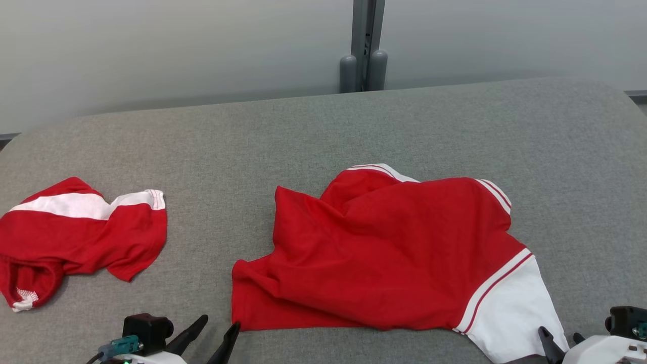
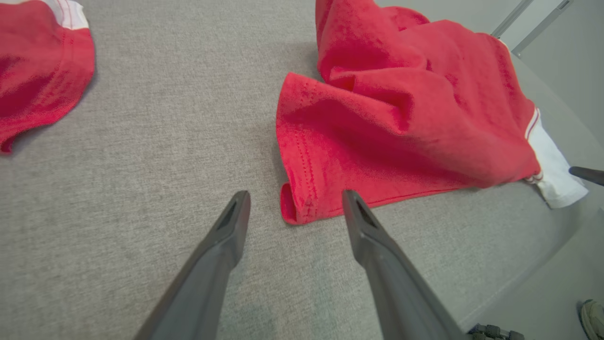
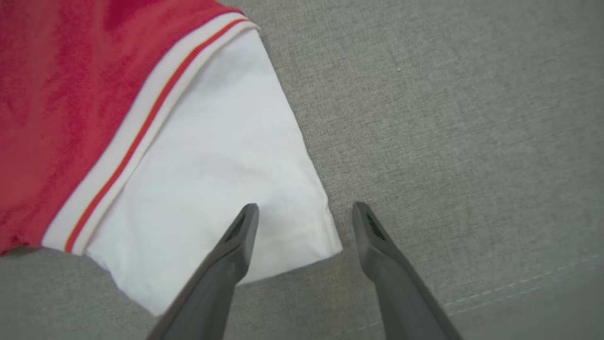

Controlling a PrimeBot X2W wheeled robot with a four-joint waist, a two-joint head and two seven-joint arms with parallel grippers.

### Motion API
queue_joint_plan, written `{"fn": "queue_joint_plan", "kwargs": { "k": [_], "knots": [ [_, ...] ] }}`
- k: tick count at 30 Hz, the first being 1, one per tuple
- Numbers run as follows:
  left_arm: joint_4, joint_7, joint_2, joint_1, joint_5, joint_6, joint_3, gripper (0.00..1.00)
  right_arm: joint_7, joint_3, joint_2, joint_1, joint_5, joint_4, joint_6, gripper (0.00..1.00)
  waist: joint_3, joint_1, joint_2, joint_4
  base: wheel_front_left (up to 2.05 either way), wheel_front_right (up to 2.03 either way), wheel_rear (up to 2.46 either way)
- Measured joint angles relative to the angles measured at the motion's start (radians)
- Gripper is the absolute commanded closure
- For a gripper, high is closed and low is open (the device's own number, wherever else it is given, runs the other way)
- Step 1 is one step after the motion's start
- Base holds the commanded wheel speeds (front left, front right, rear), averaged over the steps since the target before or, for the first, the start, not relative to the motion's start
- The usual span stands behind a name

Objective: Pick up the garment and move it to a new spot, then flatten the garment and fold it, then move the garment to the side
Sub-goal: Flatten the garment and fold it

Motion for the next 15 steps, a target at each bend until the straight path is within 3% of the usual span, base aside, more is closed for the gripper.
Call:
{"fn": "queue_joint_plan", "kwargs": {
  "k": [15],
  "knots": [
    [0.100,0.101,0.033,-0.114,-0.040,-0.006,-0.105,0.00,0.019,0.025,-0.002,-0.078,0.038,0.080,-0.001,0.02,0.049,0.0000,0.0000,-0.004,0.00,0.00,0.00]
  ]
}}
